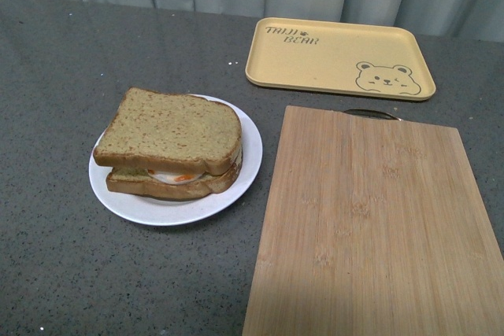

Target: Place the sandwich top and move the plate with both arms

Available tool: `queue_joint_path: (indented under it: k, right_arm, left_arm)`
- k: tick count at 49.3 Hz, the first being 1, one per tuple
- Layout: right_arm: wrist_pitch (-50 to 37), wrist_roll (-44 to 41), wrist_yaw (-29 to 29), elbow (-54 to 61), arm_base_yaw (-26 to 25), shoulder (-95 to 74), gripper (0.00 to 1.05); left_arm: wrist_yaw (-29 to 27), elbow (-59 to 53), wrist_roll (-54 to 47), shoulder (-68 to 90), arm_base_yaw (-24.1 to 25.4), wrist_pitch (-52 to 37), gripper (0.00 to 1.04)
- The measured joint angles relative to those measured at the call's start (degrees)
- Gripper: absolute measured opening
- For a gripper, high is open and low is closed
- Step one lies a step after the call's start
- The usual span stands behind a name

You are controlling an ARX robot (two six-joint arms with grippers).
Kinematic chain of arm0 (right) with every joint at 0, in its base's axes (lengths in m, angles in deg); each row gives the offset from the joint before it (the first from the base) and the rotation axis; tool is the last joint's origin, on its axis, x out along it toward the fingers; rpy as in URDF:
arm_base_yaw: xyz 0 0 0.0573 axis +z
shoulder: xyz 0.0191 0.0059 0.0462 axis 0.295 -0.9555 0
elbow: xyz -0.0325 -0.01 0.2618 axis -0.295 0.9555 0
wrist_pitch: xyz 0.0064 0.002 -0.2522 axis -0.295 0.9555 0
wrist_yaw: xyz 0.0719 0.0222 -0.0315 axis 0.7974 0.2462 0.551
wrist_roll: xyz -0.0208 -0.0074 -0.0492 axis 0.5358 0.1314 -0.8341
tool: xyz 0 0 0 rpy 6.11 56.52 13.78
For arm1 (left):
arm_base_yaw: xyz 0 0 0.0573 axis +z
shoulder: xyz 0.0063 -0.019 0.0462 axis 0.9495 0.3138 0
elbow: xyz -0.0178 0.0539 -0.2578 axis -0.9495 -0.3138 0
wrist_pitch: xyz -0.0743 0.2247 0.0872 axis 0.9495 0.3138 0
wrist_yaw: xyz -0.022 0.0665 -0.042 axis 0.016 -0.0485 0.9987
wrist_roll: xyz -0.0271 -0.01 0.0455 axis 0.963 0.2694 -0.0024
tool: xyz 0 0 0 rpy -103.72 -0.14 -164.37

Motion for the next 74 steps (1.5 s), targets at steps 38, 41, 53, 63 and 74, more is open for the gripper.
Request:
queue_joint_path:
  k: [38, 41, 53, 63, 74]
  right_arm:
    - [11.91, -0.09, 0.15, -0.04, 0.0, 11.54, 0.44]
    - [11.93, -0.09, 0.15, -0.04, 0.0, 11.54, 0.51]
    - [11.91, -0.09, 0.17, -0.04, 0.0, 11.54, 0.94]
    - [11.93, -0.07, 0.15, -0.04, 0.0, 11.54, 0.95]
    - [11.93, -0.07, 0.15, -0.04, 0.0, 11.54, 0.95]
  left_arm:
    - [6.69, 4.63, 10.71, 20.98, -1.14, 8.41, 0.98]
    - [7.65, 4.98, 14.29, 26.32, -1.49, 5.49, 0.98]
    - [12.11, 7.54, 35.32, 57.79, -3.63, -12.41, 0.98]
    - [11.5, 9.66, 49.94, 81.66, -6.8, -28.0, 0.98]
    - [9.97, 12.68, 58.36, 93.29, -10.73, -35.52, 0.98]
